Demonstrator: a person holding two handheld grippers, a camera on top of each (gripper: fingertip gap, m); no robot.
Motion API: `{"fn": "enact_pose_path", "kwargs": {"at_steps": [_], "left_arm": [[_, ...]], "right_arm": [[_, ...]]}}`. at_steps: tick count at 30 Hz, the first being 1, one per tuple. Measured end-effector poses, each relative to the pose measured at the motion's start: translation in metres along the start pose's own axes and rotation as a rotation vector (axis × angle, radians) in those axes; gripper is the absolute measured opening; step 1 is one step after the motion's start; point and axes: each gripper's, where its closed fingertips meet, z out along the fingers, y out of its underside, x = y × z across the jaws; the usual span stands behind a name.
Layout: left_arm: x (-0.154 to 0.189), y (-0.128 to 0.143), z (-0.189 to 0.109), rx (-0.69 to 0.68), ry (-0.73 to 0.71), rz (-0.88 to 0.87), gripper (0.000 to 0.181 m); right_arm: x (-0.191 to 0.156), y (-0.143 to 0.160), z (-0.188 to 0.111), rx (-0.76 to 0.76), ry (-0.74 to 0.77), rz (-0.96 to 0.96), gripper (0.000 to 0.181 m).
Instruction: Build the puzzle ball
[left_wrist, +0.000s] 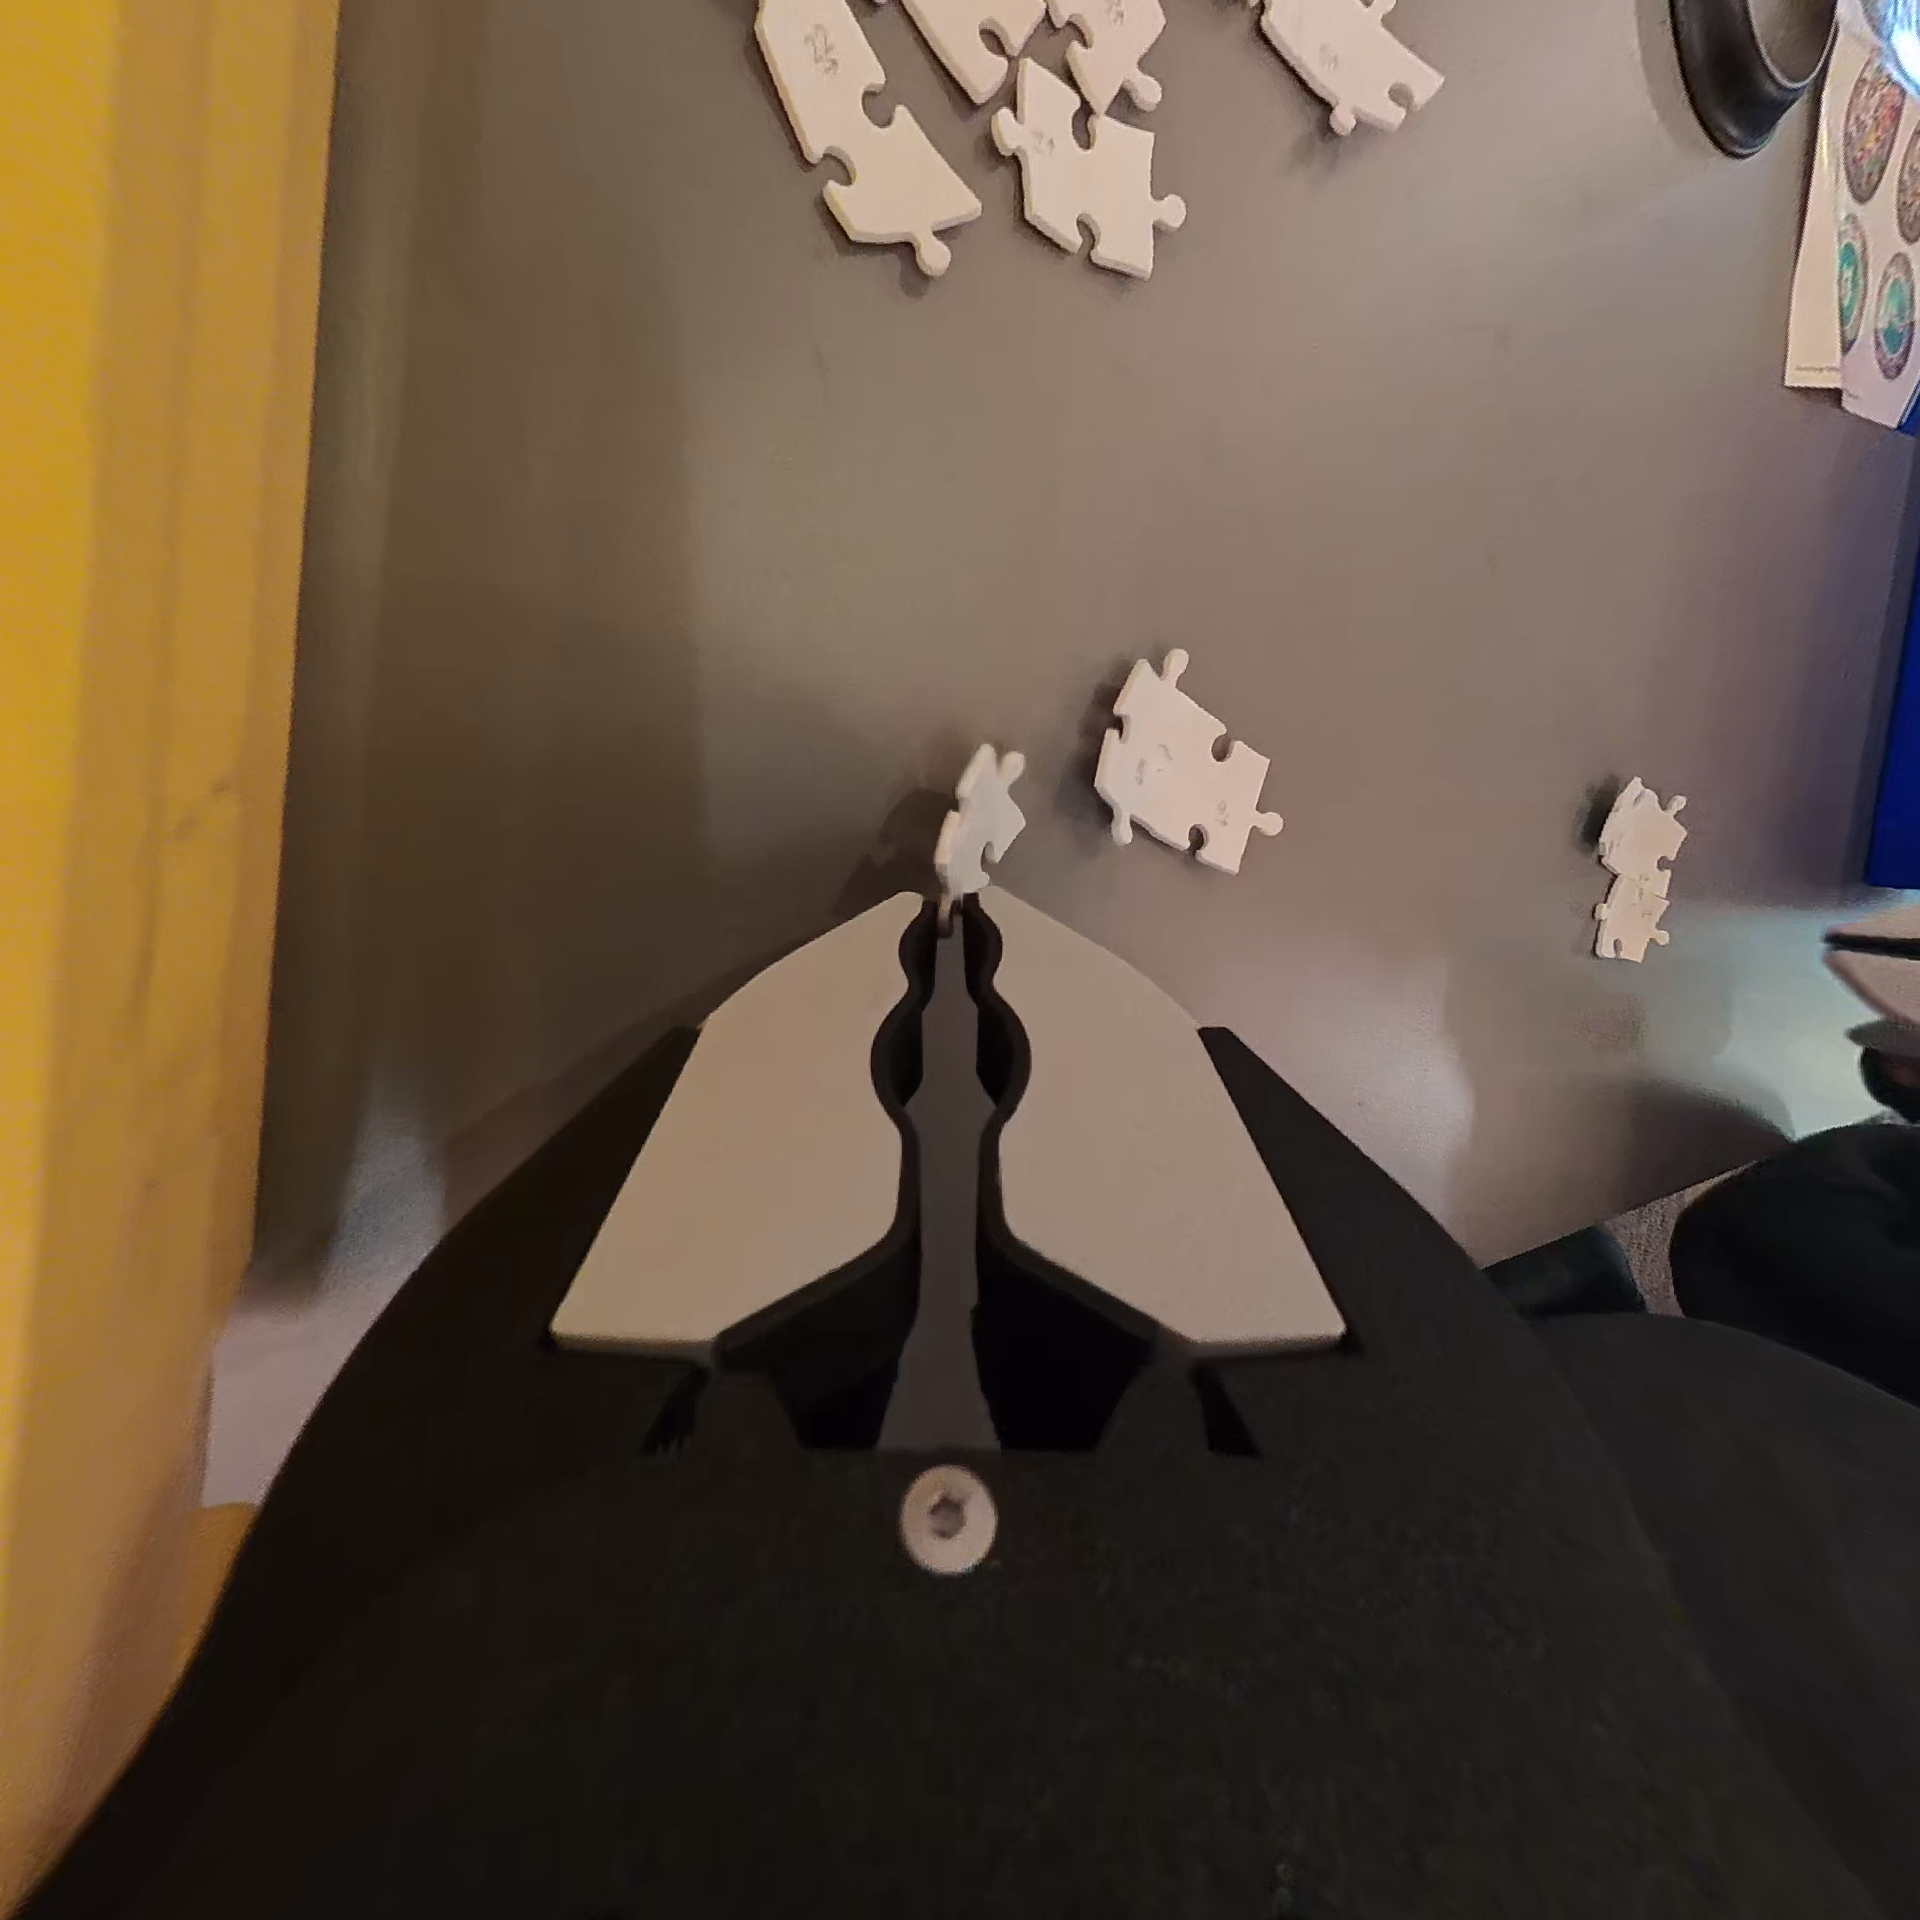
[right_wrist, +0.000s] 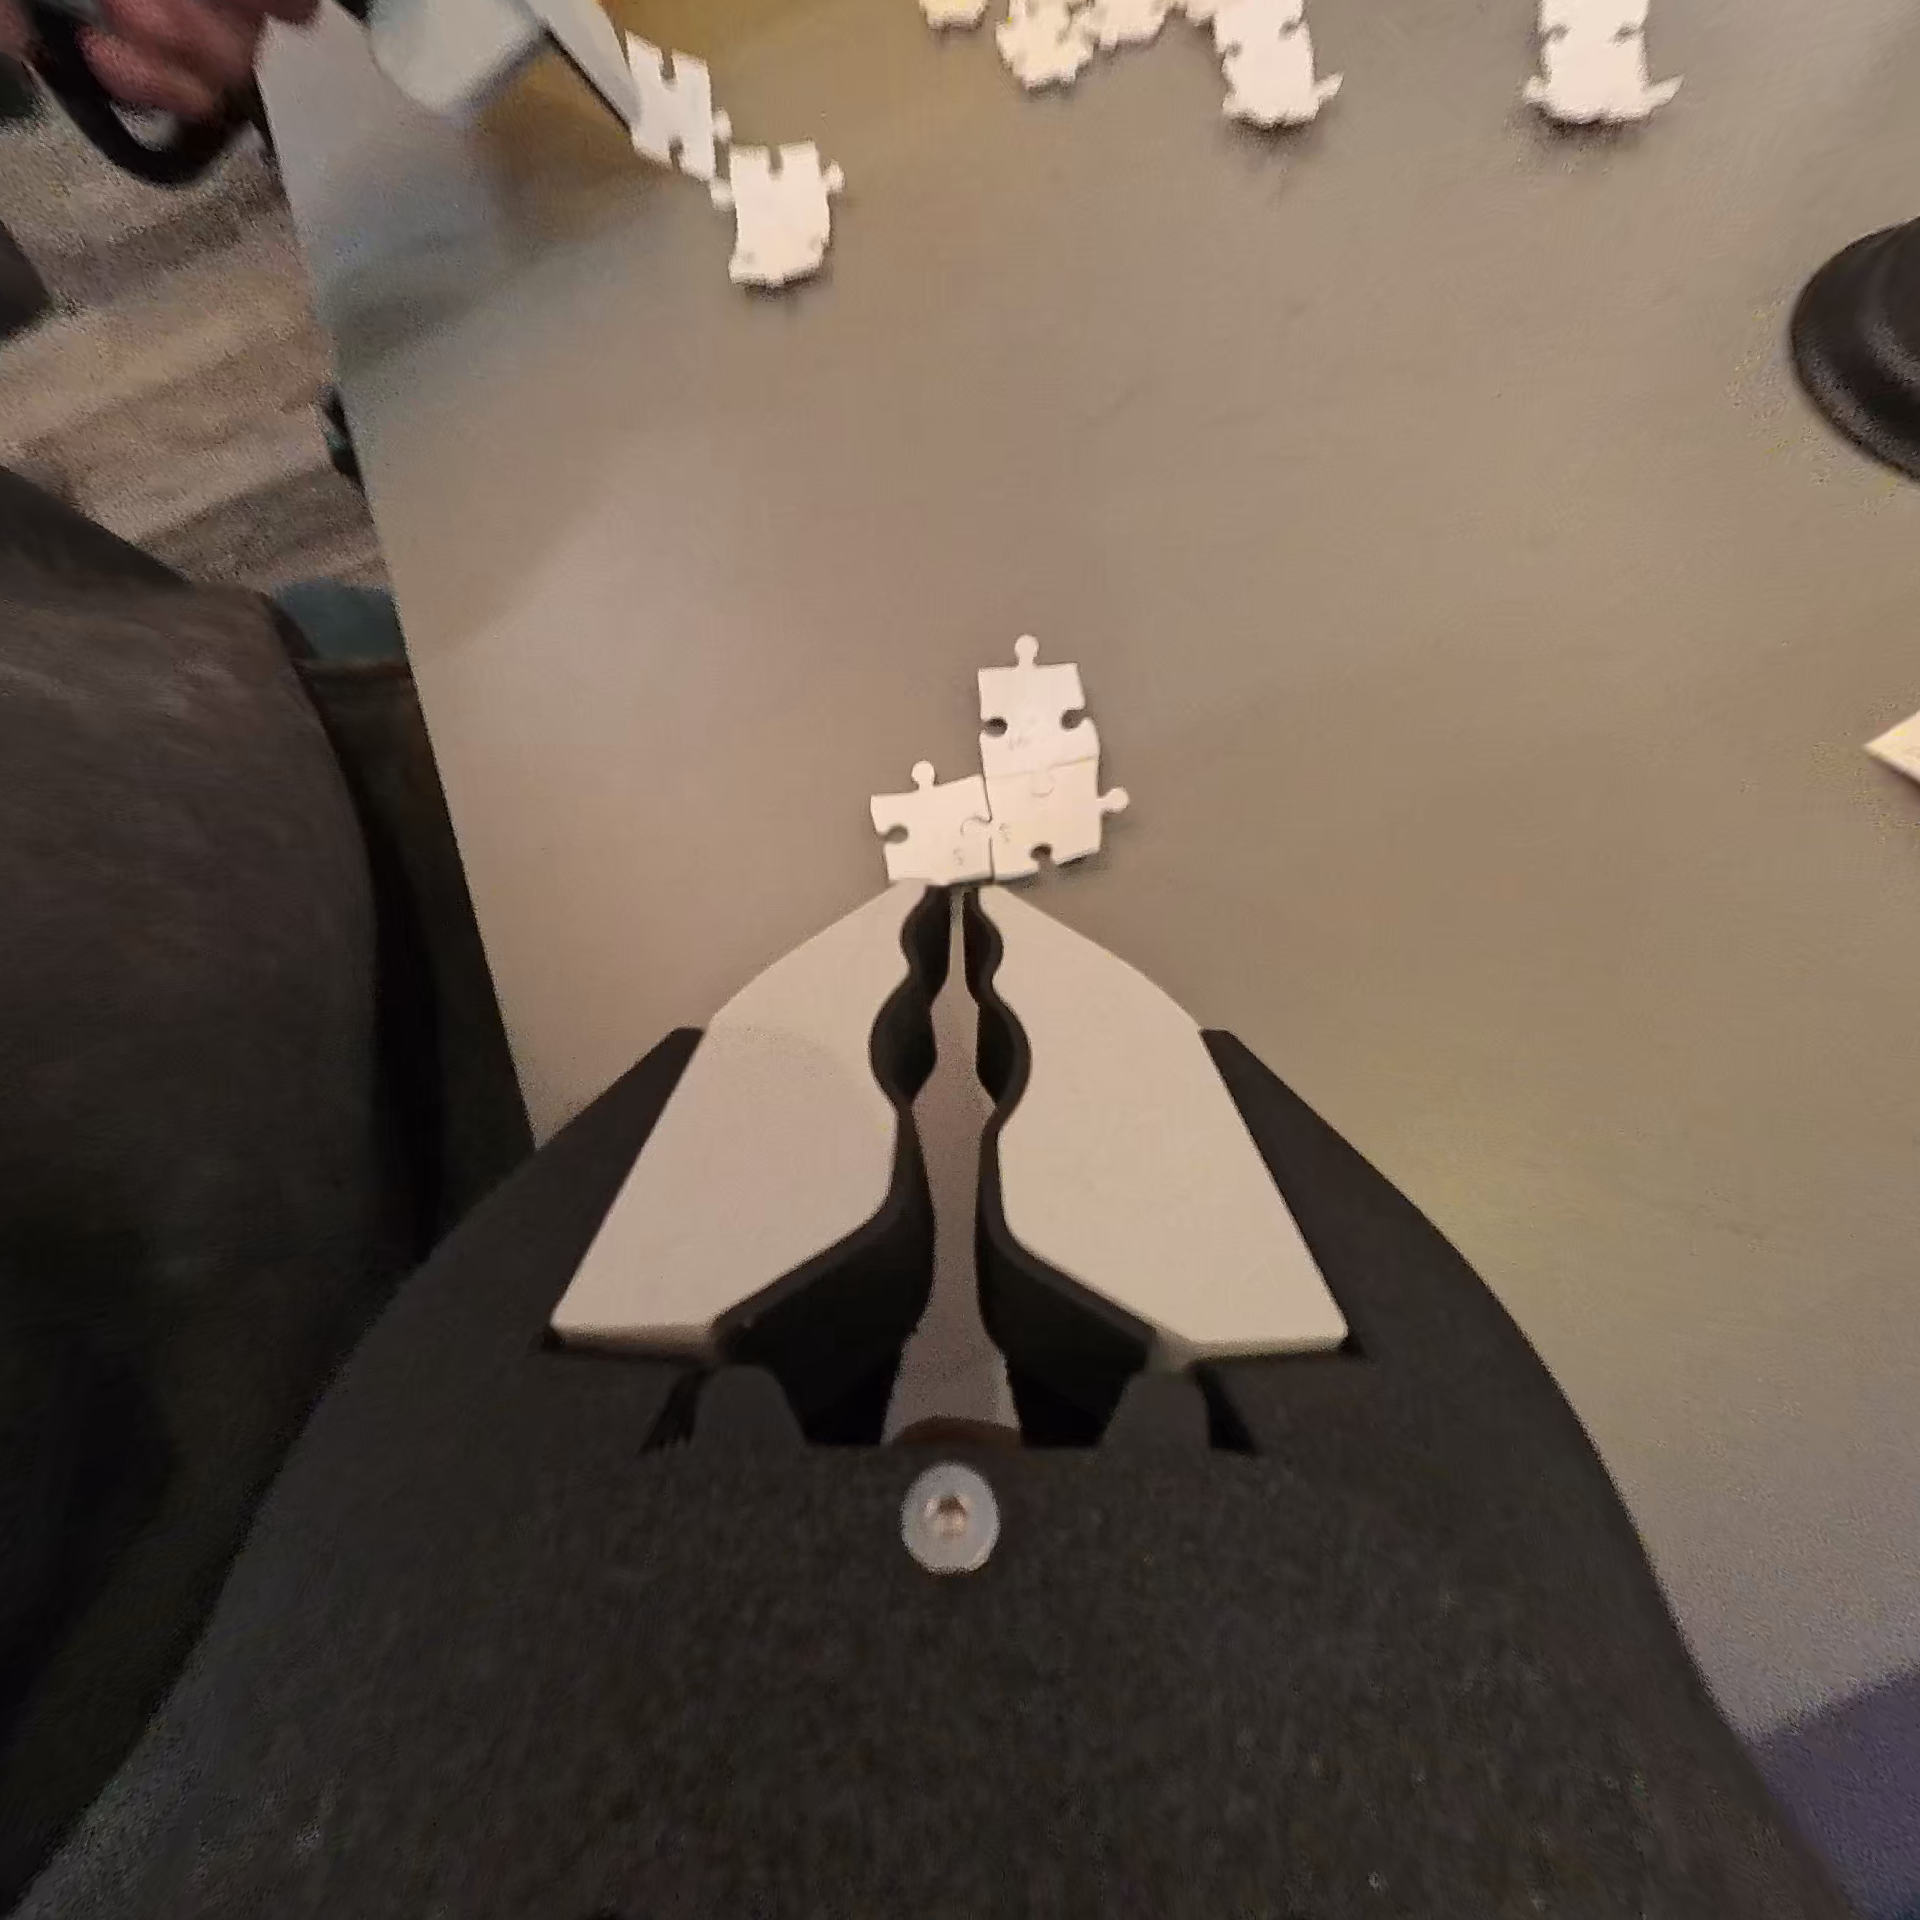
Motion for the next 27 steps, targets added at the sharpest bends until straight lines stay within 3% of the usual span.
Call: {"fn": "enact_pose_path", "kwargs": {"at_steps": [6,15,21,27], "left_arm": [[0.002,0.001,-0.005,0.02,0.0,0.023,0.012],[0.005,0.007,-0.023,0.07,-0.008,0.069,0.016],[0.015,0.007,-0.062,0.231,-0.015,0.277,0.02],[0.005,-0.006,-0.117,0.49,-0.034,0.417,0.021]], "right_arm": [[-0.006,0.011,0.02,-0.072,0.021,-0.035,0.002],[0.001,-0.02,0.007,0.129,0.035,-0.004,0.003],[-0.011,-0.061,0.013,0.24,0.061,-0.04,0.009],[-0.066,-0.1,0.061,0.272,-0.024,0.0,0.012]]}}
